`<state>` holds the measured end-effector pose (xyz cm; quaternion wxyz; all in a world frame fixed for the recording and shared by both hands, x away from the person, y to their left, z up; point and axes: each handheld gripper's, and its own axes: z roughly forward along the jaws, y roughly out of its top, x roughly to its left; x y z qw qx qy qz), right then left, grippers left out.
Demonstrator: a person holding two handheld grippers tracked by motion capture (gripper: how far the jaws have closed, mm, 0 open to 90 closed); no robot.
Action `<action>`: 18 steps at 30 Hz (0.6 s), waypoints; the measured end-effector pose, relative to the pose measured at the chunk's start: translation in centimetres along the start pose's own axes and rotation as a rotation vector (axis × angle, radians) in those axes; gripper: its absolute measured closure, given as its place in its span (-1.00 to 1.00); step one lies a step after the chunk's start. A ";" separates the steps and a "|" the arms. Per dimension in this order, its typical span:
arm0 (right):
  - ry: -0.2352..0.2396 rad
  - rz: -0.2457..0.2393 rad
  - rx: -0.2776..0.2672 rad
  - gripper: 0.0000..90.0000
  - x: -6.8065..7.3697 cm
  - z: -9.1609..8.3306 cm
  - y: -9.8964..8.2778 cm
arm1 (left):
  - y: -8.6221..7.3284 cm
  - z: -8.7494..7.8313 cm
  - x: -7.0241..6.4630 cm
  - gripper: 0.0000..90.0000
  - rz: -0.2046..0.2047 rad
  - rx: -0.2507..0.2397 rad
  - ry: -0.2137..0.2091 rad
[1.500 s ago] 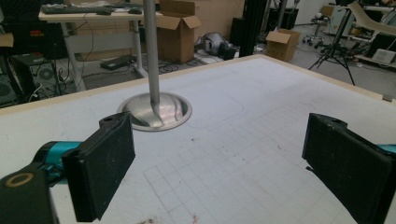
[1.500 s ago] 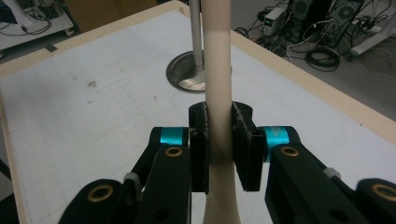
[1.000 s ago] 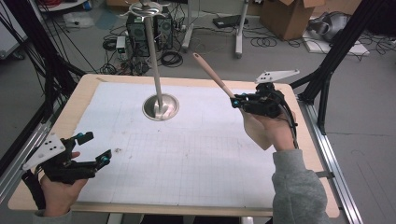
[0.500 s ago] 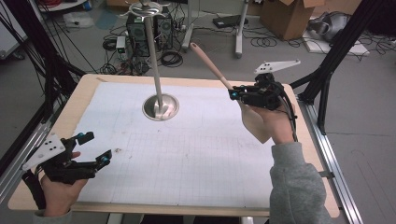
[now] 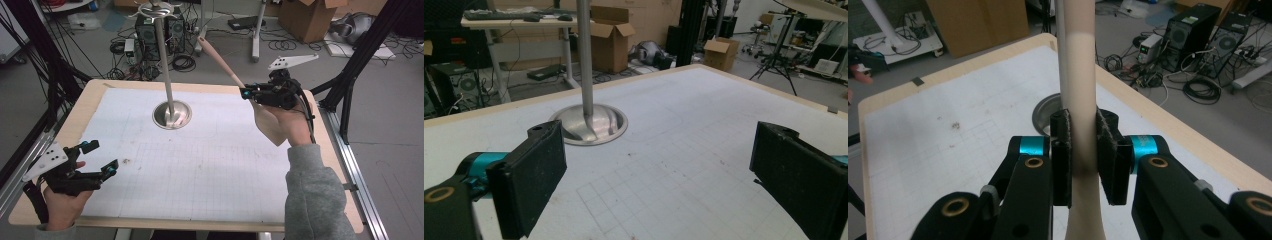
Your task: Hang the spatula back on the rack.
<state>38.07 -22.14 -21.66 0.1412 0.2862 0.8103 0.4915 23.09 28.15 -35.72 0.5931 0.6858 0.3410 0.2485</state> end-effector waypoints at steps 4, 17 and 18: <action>0.005 -0.005 -0.008 0.74 -0.1 0.1 0.4 | -0.1 0.0 0.2 -0.83 -0.004 -0.005 -0.006; 0.017 0.003 -0.006 0.74 0.0 0.7 1.4 | -0.1 -0.1 0.3 -0.83 -0.011 -0.006 -0.004; 0.016 0.002 -0.006 0.74 0.1 0.8 1.5 | -0.1 -0.1 0.3 -0.84 -0.012 -0.007 -0.005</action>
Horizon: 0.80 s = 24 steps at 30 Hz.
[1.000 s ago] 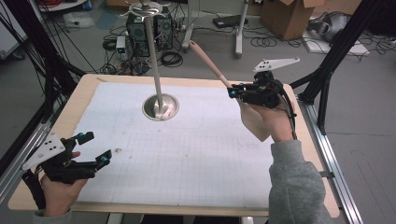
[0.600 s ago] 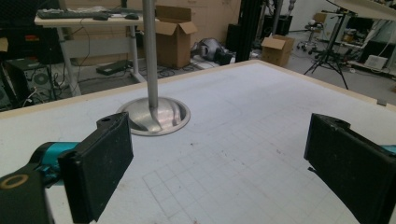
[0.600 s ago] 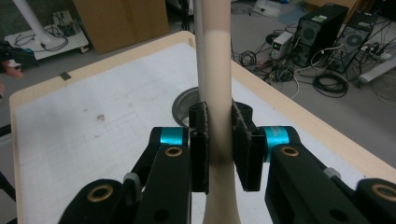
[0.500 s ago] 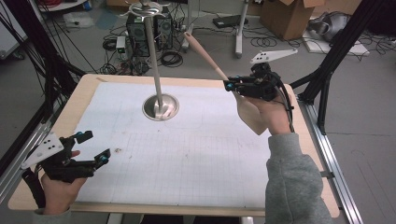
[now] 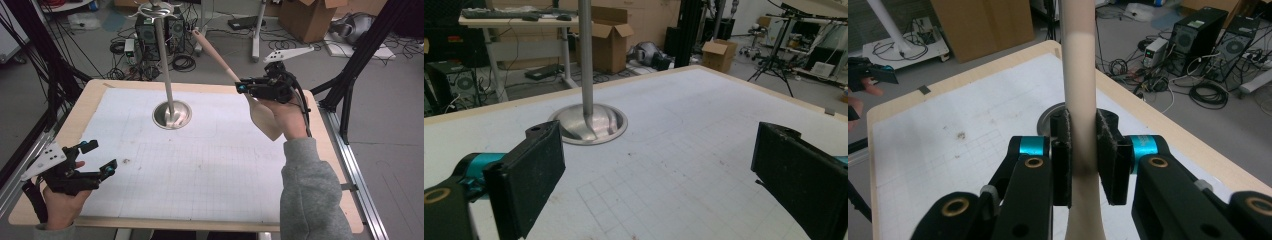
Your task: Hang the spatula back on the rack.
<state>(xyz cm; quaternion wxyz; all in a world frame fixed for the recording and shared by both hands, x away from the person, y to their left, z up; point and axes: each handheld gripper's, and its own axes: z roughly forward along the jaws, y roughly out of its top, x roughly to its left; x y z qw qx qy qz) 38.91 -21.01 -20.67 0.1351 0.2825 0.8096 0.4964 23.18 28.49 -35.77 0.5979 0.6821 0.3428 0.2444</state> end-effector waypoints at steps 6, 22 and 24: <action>0.007 -0.011 -0.009 0.74 0.0 0.4 0.6 | 0.2 -0.3 0.1 -0.84 -0.003 -0.014 0.000; 0.020 -0.003 -0.029 0.74 0.1 1.2 1.7 | 0.2 -0.3 0.0 -0.84 -0.006 -0.015 -0.004; 0.023 -0.006 -0.031 0.74 0.1 1.3 1.9 | 0.2 -0.3 0.0 -0.84 -0.003 -0.016 -0.006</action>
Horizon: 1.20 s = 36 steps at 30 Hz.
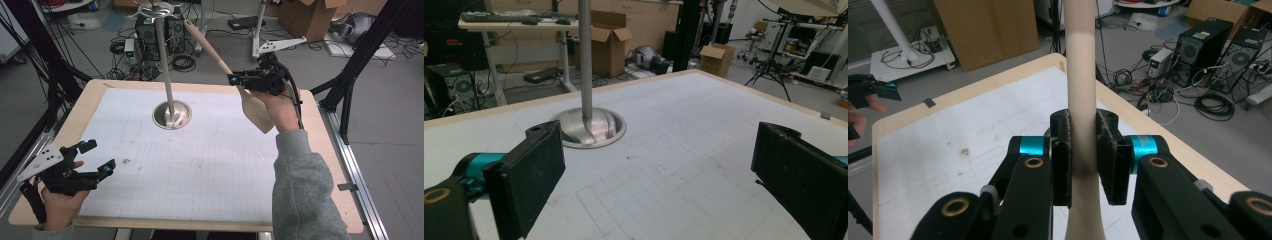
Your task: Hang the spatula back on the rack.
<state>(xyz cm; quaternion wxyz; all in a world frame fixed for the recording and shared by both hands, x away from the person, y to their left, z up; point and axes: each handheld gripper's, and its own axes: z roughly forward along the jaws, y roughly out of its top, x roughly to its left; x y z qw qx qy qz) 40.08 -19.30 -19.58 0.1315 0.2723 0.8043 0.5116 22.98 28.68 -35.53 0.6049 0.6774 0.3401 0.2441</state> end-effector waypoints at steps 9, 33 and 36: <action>0.002 -0.006 -0.009 0.74 0.3 0.5 0.9 | -0.1 0.0 0.1 -0.84 -0.002 0.002 0.000; 0.017 0.005 -0.007 0.74 -0.3 1.7 1.7 | -0.2 -0.1 0.3 -0.83 -0.011 0.001 0.003; 0.020 0.008 -0.003 0.74 -0.3 1.8 1.7 | -0.2 -0.1 0.2 -0.83 -0.011 0.002 0.002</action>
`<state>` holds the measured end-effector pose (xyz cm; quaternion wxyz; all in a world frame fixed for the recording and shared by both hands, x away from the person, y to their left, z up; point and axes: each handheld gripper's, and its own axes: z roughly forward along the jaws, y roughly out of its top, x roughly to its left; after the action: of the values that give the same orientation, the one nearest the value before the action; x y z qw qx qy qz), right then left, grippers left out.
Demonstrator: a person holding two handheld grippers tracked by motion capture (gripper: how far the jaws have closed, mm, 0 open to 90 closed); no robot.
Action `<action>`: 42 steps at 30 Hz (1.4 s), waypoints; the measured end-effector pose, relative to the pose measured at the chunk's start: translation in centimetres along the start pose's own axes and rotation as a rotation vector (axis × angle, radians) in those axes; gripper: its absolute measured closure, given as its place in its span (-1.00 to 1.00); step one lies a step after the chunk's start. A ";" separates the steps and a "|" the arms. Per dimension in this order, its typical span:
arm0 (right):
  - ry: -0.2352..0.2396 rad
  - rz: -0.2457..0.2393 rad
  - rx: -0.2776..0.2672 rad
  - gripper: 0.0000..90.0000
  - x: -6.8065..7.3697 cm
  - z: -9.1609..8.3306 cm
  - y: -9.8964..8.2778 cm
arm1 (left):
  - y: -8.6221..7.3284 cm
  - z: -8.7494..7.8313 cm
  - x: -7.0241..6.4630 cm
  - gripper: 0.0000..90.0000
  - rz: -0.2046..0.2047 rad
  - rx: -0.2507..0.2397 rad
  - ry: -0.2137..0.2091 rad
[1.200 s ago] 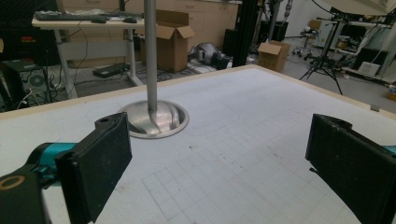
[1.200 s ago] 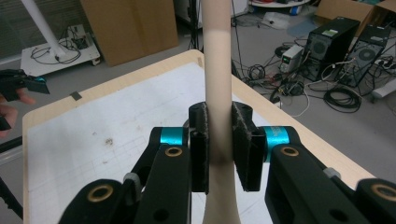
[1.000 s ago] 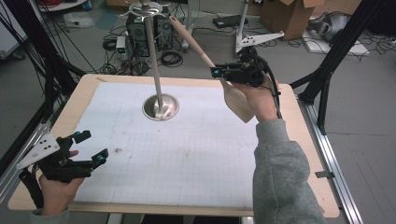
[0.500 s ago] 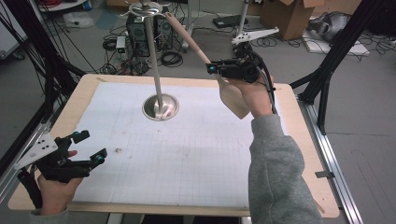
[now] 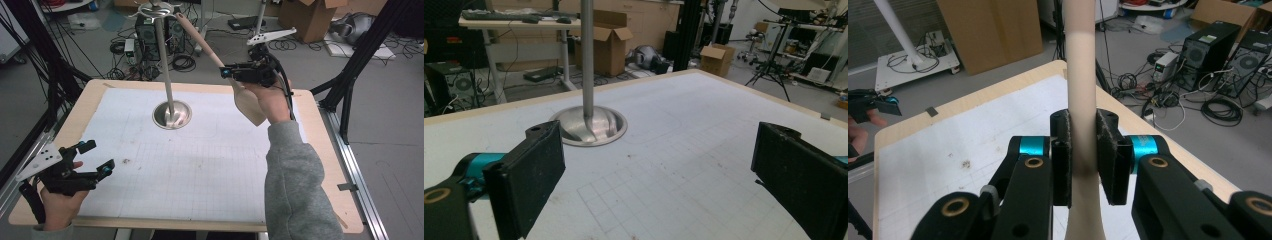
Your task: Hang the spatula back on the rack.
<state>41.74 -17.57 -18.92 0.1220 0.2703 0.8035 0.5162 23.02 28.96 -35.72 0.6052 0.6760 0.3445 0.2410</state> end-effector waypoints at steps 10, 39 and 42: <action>0.002 0.000 0.011 0.74 0.0 0.6 -0.1 | -0.1 0.2 0.0 -0.84 0.000 0.004 -0.004; 0.017 0.003 0.053 0.74 0.0 3.5 -0.8 | -0.2 0.4 -0.2 -0.83 0.000 0.010 -0.010; 0.017 0.007 0.059 0.74 0.0 3.8 -0.8 | -0.2 0.4 -0.3 -0.84 0.002 0.014 -0.010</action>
<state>43.32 -14.97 -21.32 0.1051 0.2722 0.8185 0.4949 23.10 28.50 -36.00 0.6021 0.6817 0.3424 0.2357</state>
